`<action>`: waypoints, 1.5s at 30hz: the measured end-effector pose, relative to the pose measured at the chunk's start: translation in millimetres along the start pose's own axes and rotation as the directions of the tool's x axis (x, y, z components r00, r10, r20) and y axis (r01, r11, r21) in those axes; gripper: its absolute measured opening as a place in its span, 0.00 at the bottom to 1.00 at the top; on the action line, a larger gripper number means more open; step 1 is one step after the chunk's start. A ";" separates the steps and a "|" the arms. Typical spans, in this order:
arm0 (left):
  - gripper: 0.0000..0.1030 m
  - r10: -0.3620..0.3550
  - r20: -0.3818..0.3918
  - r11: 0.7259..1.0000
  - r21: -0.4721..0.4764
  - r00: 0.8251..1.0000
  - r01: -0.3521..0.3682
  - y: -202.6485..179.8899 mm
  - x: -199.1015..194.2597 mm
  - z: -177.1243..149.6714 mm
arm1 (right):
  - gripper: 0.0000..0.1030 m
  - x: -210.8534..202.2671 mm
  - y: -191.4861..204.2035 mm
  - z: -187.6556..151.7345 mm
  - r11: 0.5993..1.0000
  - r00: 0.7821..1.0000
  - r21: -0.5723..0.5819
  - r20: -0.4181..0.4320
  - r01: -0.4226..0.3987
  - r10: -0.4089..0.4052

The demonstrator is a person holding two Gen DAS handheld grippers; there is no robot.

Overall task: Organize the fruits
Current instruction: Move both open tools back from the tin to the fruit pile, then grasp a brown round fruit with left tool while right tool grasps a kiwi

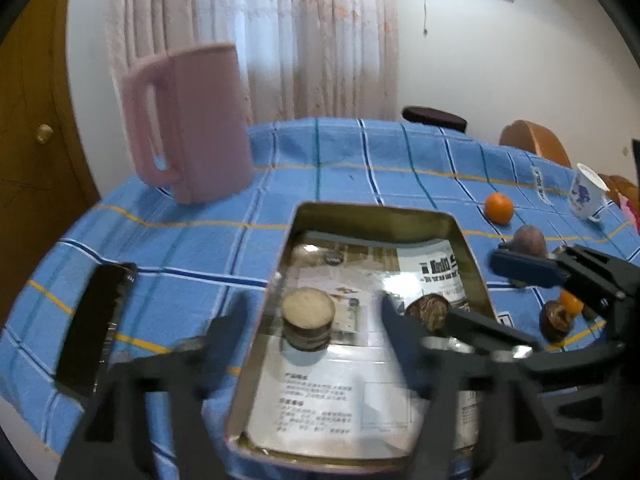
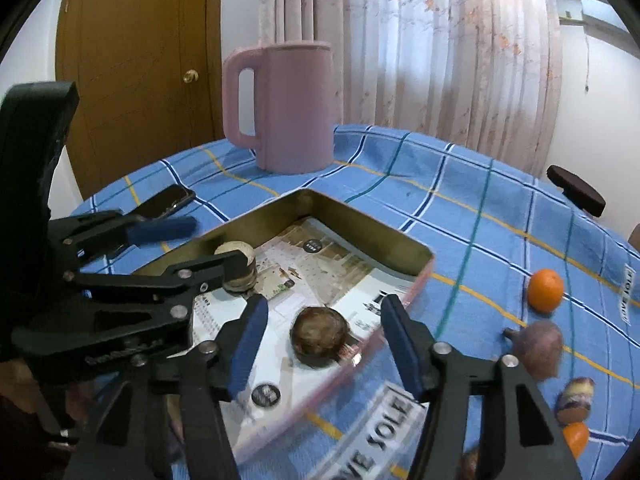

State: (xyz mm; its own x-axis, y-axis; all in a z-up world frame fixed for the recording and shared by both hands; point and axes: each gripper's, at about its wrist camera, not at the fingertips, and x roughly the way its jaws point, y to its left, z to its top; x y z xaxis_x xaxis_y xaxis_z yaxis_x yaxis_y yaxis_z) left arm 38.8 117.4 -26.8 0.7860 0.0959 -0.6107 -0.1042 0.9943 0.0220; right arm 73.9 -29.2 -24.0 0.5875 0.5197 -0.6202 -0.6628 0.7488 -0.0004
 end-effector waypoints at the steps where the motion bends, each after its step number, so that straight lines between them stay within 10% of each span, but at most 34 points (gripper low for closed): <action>1: 0.95 0.005 0.028 1.000 0.004 1.000 -0.005 -1.7 -7.1 -0.4 | 0.60 -10.5 -3.7 -4.7 1.000 1.000 -0.002 0.009 0.011 -0.011; 8: 1.00 -0.101 0.120 0.993 0.073 0.988 0.093 -51.8 -42.5 3.8 | 0.60 -71.0 -51.8 -44.7 0.984 0.987 0.075 0.020 0.159 -0.161; 17: 0.99 -0.226 0.022 0.955 0.201 0.974 0.217 -140.0 -27.5 -9.1 | 0.60 -97.0 -124.0 -92.3 0.906 0.936 0.234 -0.099 0.353 -0.339; 26: 0.68 -0.283 -0.167 0.929 0.200 0.945 0.313 -173.5 10.7 -16.7 | 0.46 -81.5 -140.0 -96.9 0.913 0.942 0.255 -0.190 0.319 -0.276; 45: 0.53 -0.348 -0.249 0.895 0.198 0.904 0.399 -192.2 21.4 -22.8 | 0.27 -68.7 -145.4 -102.5 0.918 0.946 0.281 -0.243 0.280 -0.214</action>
State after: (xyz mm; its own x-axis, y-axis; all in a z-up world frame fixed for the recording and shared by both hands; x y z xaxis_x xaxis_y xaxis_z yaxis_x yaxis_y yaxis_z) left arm 61.7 -72.7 -62.2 0.5947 -0.2708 -0.7569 0.3414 0.9375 -0.0672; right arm 82.3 -216.0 -61.8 0.5850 0.2314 -0.7773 -0.3132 0.9485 0.0467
